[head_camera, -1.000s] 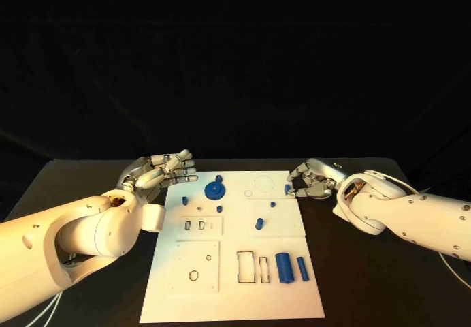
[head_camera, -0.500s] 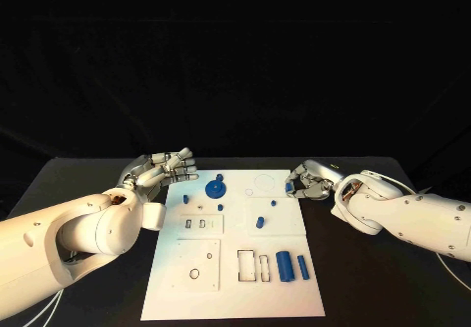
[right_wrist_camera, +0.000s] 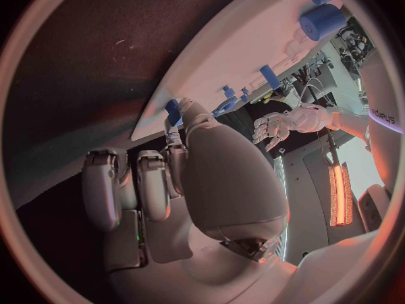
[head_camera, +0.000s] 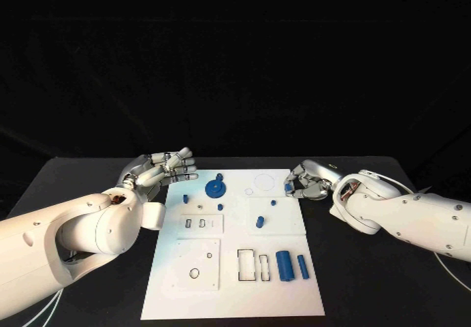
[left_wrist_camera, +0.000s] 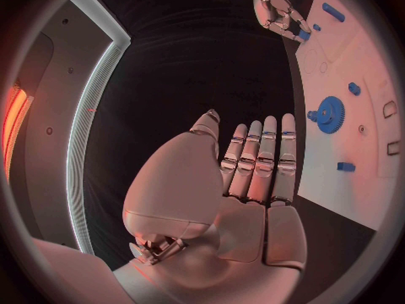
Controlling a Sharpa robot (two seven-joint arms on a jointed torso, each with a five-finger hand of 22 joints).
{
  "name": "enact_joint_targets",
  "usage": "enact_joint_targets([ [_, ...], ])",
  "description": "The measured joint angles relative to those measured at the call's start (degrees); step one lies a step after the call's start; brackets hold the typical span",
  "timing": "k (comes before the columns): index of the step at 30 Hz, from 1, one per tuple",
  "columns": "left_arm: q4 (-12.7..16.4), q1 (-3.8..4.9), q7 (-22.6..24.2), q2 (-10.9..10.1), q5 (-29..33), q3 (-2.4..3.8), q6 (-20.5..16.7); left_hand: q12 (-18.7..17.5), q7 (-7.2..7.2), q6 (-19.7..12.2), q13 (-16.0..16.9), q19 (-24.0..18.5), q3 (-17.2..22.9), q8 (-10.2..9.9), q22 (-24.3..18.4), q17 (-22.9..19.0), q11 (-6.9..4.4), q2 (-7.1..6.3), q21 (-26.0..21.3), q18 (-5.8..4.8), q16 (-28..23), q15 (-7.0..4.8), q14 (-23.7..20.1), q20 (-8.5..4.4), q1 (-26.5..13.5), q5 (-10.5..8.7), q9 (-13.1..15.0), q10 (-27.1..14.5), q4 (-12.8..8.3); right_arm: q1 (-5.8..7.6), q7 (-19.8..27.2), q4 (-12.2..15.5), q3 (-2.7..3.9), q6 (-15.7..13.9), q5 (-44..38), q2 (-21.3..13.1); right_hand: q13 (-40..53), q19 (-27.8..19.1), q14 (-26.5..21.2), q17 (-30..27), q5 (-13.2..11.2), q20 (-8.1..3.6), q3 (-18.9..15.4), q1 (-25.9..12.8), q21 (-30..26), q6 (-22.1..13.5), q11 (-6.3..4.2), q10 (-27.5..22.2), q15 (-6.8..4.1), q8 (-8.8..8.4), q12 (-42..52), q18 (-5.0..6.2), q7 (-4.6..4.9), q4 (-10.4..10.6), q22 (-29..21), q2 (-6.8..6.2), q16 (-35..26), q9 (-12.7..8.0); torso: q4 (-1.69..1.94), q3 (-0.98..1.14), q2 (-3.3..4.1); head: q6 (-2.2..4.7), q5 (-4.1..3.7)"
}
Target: Assemble the parts on the task board
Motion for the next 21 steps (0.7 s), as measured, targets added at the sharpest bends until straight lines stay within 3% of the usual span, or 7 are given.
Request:
enact_joint_targets([
  [5,0.0,0.00,0.0,0.0,0.0,0.00,0.0,0.0,0.00,0.0,0.0,0.0,0.0,0.0,0.0,0.0,0.00,-0.17,0.0,0.00,-0.2,0.00,0.0,0.00,0.2,0.00,0.0,0.0,0.0,0.00,-0.1,0.0,0.01,-0.6,-0.2,0.1,0.0,0.1,0.1,0.0,-1.4,-0.52,1.6,0.3,0.3,0.9,-0.76,0.7,-0.70,1.11,0.4,0.00,-0.41,-0.3,0.0,0.89,0.0,0.3,0.00,0.01,0.00,-0.15,0.04],
  [11,0.0,0.00,-0.1,-0.1,0.0,0.00,0.0,0.0,0.00,0.0,0.0,0.0,0.0,0.0,0.0,0.0,0.00,-0.23,0.0,0.00,-0.2,0.00,0.0,0.00,0.2,0.00,0.0,0.0,0.0,0.00,-0.4,0.9,0.01,-2.4,-0.8,-0.1,0.1,0.1,0.1,0.0,-1.7,-0.92,2.3,0.5,0.8,0.9,-1.19,0.8,-1.11,1.12,0.6,0.00,-0.42,-0.7,0.0,1.49,0.0,0.3,-0.01,0.01,-0.02,-0.21,0.14],
  [21,-0.8,0.00,-0.2,0.0,0.0,-0.01,0.0,0.0,0.00,0.0,0.0,0.0,0.0,0.0,0.0,0.0,0.00,-0.23,0.0,0.00,-0.2,0.00,0.0,0.00,0.2,0.00,0.0,0.0,0.0,1.54,-4.0,8.5,0.31,-4.7,-1.8,-0.5,0.0,0.1,0.1,0.0,-2.0,-1.33,2.6,-0.3,1.2,0.8,-1.19,0.8,-1.11,1.12,0.7,0.00,-0.52,-0.4,0.0,2.24,0.0,0.3,-0.04,-0.09,-0.26,-0.23,0.69],
])
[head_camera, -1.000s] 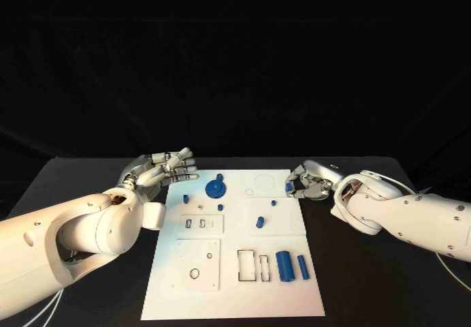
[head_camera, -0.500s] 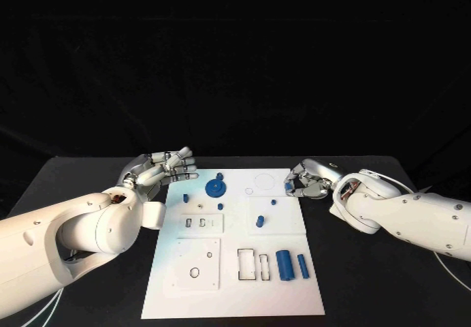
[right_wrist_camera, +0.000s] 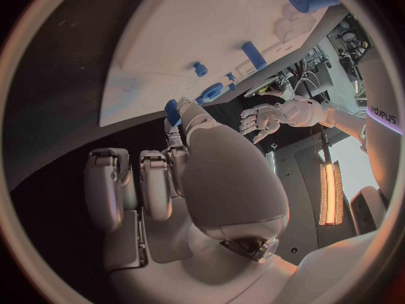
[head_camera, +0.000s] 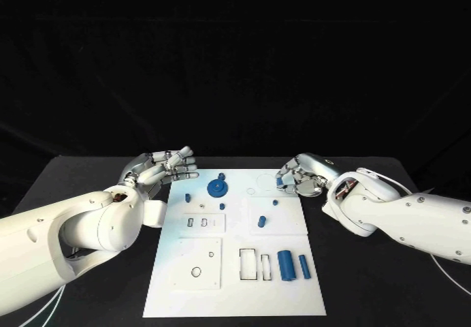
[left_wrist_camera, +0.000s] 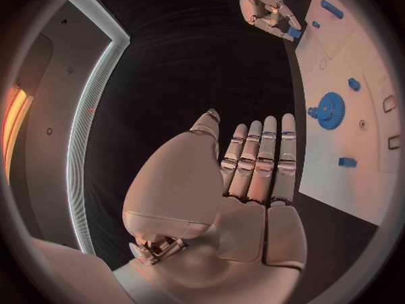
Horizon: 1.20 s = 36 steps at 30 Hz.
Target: Assemble the parts on the task board
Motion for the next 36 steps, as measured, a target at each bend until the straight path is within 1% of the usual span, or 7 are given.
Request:
enact_joint_targets([
  [3,-0.6,0.00,0.0,0.2,0.0,-0.05,0.0,0.0,0.00,0.0,0.0,0.0,0.0,0.0,0.0,0.0,0.00,0.00,0.0,-0.01,0.0,0.00,0.0,0.00,0.0,0.00,0.0,0.0,0.0,0.37,-1.9,2.2,0.03,-0.3,-0.5,1.5,0.0,0.0,0.0,0.0,0.0,0.00,-0.1,-0.1,0.0,0.0,-0.20,0.2,0.00,0.00,0.0,0.00,0.00,0.3,0.0,0.05,0.0,0.0,-0.01,-0.07,-0.21,-0.18,0.42],
  [6,-1.2,0.00,-0.1,0.6,0.0,-0.14,0.1,0.0,0.00,0.0,0.0,0.0,0.0,0.0,0.0,0.0,0.00,0.00,0.0,0.00,0.0,0.00,0.0,0.00,0.0,0.00,0.0,0.0,0.0,0.43,-3.8,3.8,0.03,-0.3,-0.9,3.7,0.0,0.0,0.0,0.0,-0.1,0.00,-0.1,-0.6,0.1,0.0,-0.21,0.2,0.00,0.00,0.0,0.00,0.00,0.4,0.0,-0.26,0.2,0.0,0.09,-0.18,-0.49,-0.46,1.15],
  [14,-3.0,-0.02,-0.1,1.5,0.0,-0.35,0.1,0.0,0.00,0.0,0.0,0.0,0.0,0.0,0.0,0.0,0.00,0.00,0.0,0.00,0.0,0.00,0.0,0.00,0.0,0.00,0.0,0.0,0.0,-0.06,-7.5,5.3,-0.14,0.0,-2.6,10.2,-0.1,0.0,0.0,0.0,-0.5,0.01,-0.1,-1.0,0.2,0.0,-0.31,0.3,0.00,0.35,0.2,0.00,-0.01,0.4,0.0,-0.55,0.2,0.0,0.41,-0.48,-1.14,-1.35,2.55],
  [19,-3.8,-0.02,-0.1,2.0,0.0,-0.40,0.2,0.0,0.00,0.0,0.0,0.0,0.0,0.0,0.0,0.0,0.00,0.00,0.0,-0.01,0.0,0.00,0.0,0.00,0.0,0.00,0.0,0.0,0.0,-1.21,-9.3,4.1,-0.57,0.7,-4.2,13.9,-0.1,0.0,0.0,0.0,-0.8,0.01,-0.3,-1.5,0.2,0.0,-0.31,0.3,0.00,0.67,0.2,0.00,-0.01,0.6,0.0,-0.62,0.2,0.0,0.59,-0.75,-1.54,-2.07,3.39],
  [24,-4.1,-0.02,-0.1,2.1,0.0,-0.43,0.2,0.0,0.00,0.0,0.0,0.0,0.0,0.0,0.0,0.0,0.00,0.00,0.0,0.00,0.0,0.00,0.0,0.00,0.0,0.00,0.0,0.0,0.0,-2.67,-10.8,2.6,-0.81,1.4,-6.0,16.4,-0.1,0.0,0.0,0.0,-1.0,0.01,-0.3,-1.9,0.2,0.0,-0.31,0.3,0.00,1.55,0.2,0.00,-0.02,0.6,0.0,-0.94,0.2,0.0,0.73,-0.90,-1.71,-2.52,3.88],
  [30,-4.2,-0.02,-0.1,2.1,0.0,-0.44,0.2,0.0,0.00,0.0,0.0,0.0,0.0,0.0,0.0,0.0,0.00,0.00,0.0,0.00,0.0,0.00,0.0,0.00,0.0,0.00,0.0,0.0,0.0,-4.22,-12.4,1.1,-1.10,2.3,-8.4,18.9,-0.1,0.0,0.0,0.0,-1.0,0.01,-0.5,-2.2,0.2,0.0,-0.31,0.3,0.00,1.95,0.2,0.00,-0.02,0.8,0.0,-1.21,0.2,0.1,0.70,-0.93,-1.70,-2.81,4.36],
  [36,-4.2,-0.02,-0.2,2.2,0.0,-0.44,0.2,0.0,0.00,0.0,0.0,0.0,0.0,0.0,0.0,0.0,0.00,0.00,0.0,0.00,0.0,0.00,0.0,0.00,0.0,0.00,0.0,0.0,0.0,-5.03,-13.6,0.1,-1.18,2.9,-10.2,20.4,-0.1,0.0,0.0,0.0,-1.0,0.02,-0.6,-2.7,0.2,0.0,-0.31,0.3,0.01,1.95,0.2,0.00,-0.05,0.9,0.0,-1.24,0.2,0.9,0.67,-0.89,-1.67,-3.04,4.83],
])
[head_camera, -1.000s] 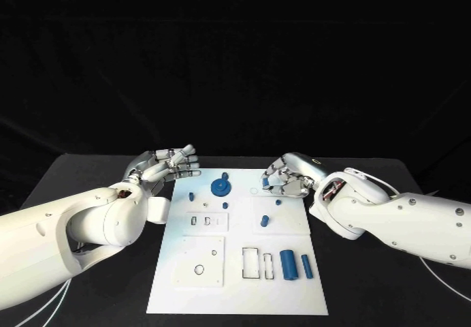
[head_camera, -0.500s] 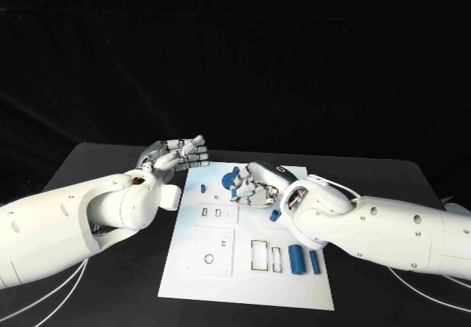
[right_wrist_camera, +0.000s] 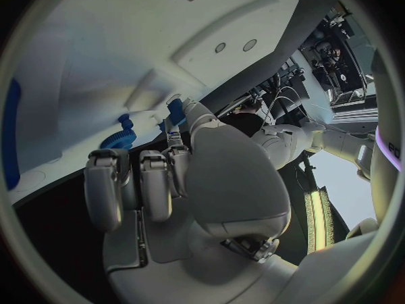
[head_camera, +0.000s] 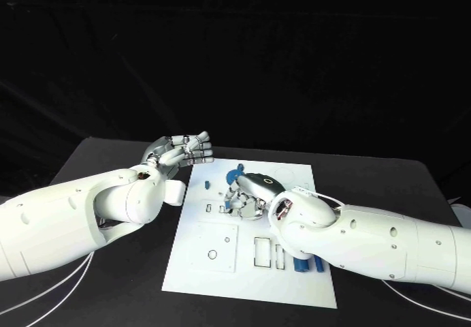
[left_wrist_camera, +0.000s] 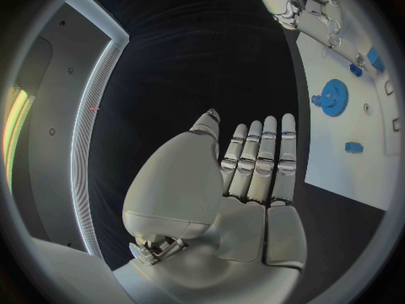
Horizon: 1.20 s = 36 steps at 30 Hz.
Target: Assemble the parts on the task board
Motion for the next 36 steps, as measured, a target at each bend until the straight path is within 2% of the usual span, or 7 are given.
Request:
enact_joint_targets([
  [13,-0.2,0.00,0.0,0.0,0.0,0.00,0.1,0.0,0.00,0.0,0.0,0.0,0.0,0.0,0.0,0.0,0.00,0.00,0.0,0.00,0.0,0.00,0.0,0.00,0.0,0.00,0.0,0.0,0.0,-0.73,-1.5,-1.7,0.07,0.7,-2.6,1.5,0.0,0.0,0.0,0.0,-0.2,0.00,0.2,-0.2,0.0,-0.1,0.00,0.0,0.00,-0.08,0.0,0.00,-0.08,0.2,0.0,-0.16,0.0,0.8,0.06,0.06,0.04,-0.27,0.32],
  [36,-0.2,0.00,-0.1,-0.1,0.0,0.00,0.2,0.0,0.00,0.0,0.0,0.0,0.0,0.0,0.0,0.0,0.00,0.00,0.0,0.00,0.0,0.00,0.0,0.00,0.0,0.00,0.0,0.0,0.0,-0.99,-2.4,-1.4,0.18,1.2,-5.4,1.3,0.0,0.0,0.0,0.0,-0.2,0.01,0.0,-0.8,-0.2,0.0,0.01,0.0,0.00,-0.29,-0.2,0.00,-0.52,0.3,0.0,-0.83,0.0,0.8,0.07,0.04,0.02,-0.61,0.48],
])
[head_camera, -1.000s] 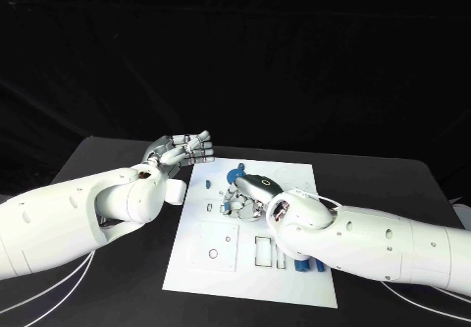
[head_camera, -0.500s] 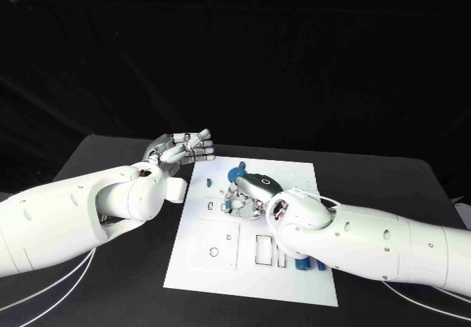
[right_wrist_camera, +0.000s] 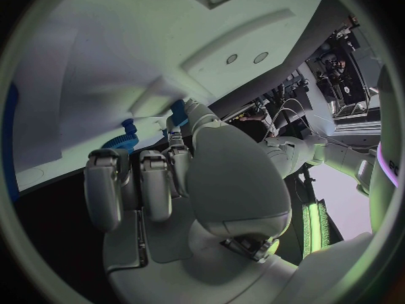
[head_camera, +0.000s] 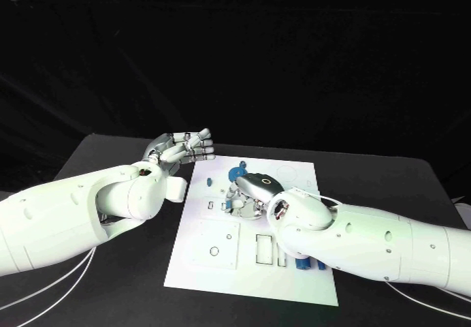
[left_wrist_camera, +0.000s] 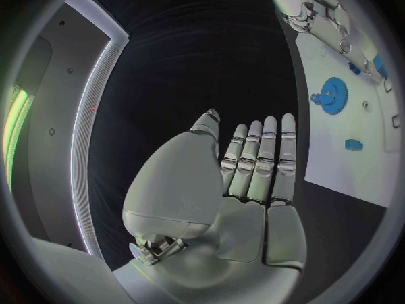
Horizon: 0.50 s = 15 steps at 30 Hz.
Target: Assemble the parts on the task board
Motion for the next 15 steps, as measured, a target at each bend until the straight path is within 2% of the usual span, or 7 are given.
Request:
enact_joint_targets([
  [15,0.0,0.00,0.0,0.0,0.0,0.00,0.0,-0.2,0.00,0.0,0.0,0.0,0.0,-0.2,0.0,0.1,0.00,0.00,0.2,0.00,0.0,0.00,0.0,0.00,0.0,0.00,0.0,0.0,0.0,-0.14,-1.1,0.8,-0.01,0.0,-1.4,-0.5,0.0,0.0,0.0,0.0,0.0,0.00,0.0,0.0,0.0,-0.1,0.00,0.0,0.00,0.05,0.0,0.00,-0.07,0.0,0.0,0.00,0.0,0.0,0.02,0.02,0.00,-0.08,0.04],
])
